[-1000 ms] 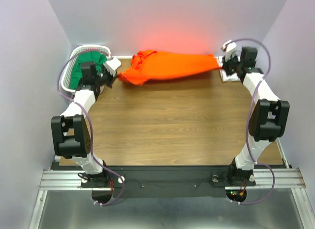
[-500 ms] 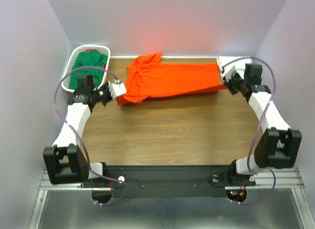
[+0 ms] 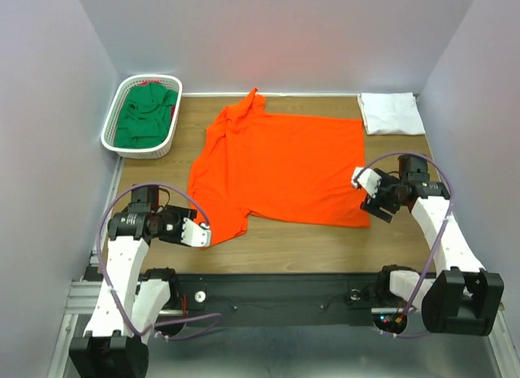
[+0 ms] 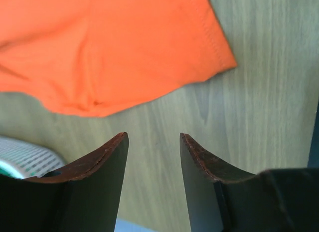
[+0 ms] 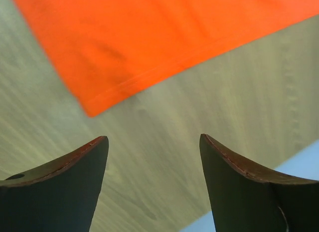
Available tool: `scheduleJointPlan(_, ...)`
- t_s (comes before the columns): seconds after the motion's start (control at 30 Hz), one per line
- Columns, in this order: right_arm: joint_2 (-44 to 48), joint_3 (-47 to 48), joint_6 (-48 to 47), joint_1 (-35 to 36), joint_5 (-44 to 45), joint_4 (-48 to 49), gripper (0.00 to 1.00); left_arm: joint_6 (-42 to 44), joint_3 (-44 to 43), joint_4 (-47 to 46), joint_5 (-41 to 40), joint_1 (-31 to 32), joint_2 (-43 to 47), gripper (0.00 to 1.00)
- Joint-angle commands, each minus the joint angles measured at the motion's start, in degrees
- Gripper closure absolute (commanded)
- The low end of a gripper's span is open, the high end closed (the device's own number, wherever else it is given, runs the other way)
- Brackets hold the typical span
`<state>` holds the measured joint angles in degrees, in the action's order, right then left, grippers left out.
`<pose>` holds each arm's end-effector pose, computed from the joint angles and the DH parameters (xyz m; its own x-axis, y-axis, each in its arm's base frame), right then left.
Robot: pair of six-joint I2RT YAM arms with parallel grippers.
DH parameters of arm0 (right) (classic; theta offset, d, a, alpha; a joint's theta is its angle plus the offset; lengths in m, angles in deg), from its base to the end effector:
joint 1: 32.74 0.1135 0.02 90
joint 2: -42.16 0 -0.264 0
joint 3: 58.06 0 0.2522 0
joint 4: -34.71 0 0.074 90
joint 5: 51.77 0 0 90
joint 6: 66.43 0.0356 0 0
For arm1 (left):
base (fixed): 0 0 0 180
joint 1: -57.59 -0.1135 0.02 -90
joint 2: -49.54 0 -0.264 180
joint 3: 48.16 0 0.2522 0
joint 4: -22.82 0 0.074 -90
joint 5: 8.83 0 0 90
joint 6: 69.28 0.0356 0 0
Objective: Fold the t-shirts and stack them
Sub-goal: Flatten the tshirt out
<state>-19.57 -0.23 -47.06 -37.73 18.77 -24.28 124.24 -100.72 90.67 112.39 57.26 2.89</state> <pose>0.1959 -0.0052 0.2331 -0.2288 -0.8729 -0.4309 -0.8595 0.3890 -0.3316 0.1389 -0.0177 0.2393 0.4386 0.8340 -0.3348 0.8021 -0.1953 0.5643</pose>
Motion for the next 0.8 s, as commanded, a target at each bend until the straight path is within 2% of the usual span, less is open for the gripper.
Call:
scheduleJointPlan(0.0,-3.3,9.8,4.6,0.2,-1.4,-0.1,0.21,-4.0,-3.6,-0.9,1.9,0.2,-1.2,0.44)
scheduleJointPlan(0.1,-14.3,18.4,15.1,0.2,-3.6,-0.3,0.3,-18.0,-9.0,-6.9,6.6,0.3,-10.8,0.46)
scheduleJointPlan(0.13,-17.1,22.5,19.6,0.2,-4.3,-0.4,0.36,-21.8,-10.7,-11.8,7.4,0.2,-13.7,0.47)
scheduleJointPlan(0.17,-23.1,24.4,21.8,0.4,-4.4,-0.6,0.39,-32.0,-14.4,-14.2,7.6,2.3,-19.6,0.49)
scheduleJointPlan(0.2,-25.7,26.4,25.5,0.6,-4.3,-0.8,0.46,-35.9,-16.5,-18.4,7.0,2.5,-22.5,0.5)
scheduleJointPlan(0.23,-28.5,27.9,25.5,0.8,-4.1,-0.7,0.46,-40.0,-18.7,-20.0,6.4,3.0,-25.5,0.5)
scheduleJointPlan(0.3,-34.9,32.2,30.1,1.2,-3.7,-0.6,0.53,-47.0,-25.1,-22.8,5.3,3.7,-33.6,0.51)
scheduleJointPlan(0.37,-38.2,34.2,33.6,1.7,-3.4,-0.6,0.54,-50.4,-28.4,-25.5,3.9,4.4,-39.2,0.51)
scheduleJointPlan(0.57,-49.1,37.7,37.7,2.6,1.8,0.8,0.58,-58.9,-31.7,-32.3,-8.9,9.0,-53.5,0.58)
scheduleJointPlan(0.67,-52.1,37.8,38.1,2.7,4.8,1.0,0.6,-61.0,-31.9,-32.8,-13.4,9.4,-57.8,0.62)
scheduleJointPlan(0.77,-53.3,36.6,37.3,2.6,7.9,1.5,0.6,-59.4,-28.7,-32.4,-17.8,9.7,-57.2,0.66)
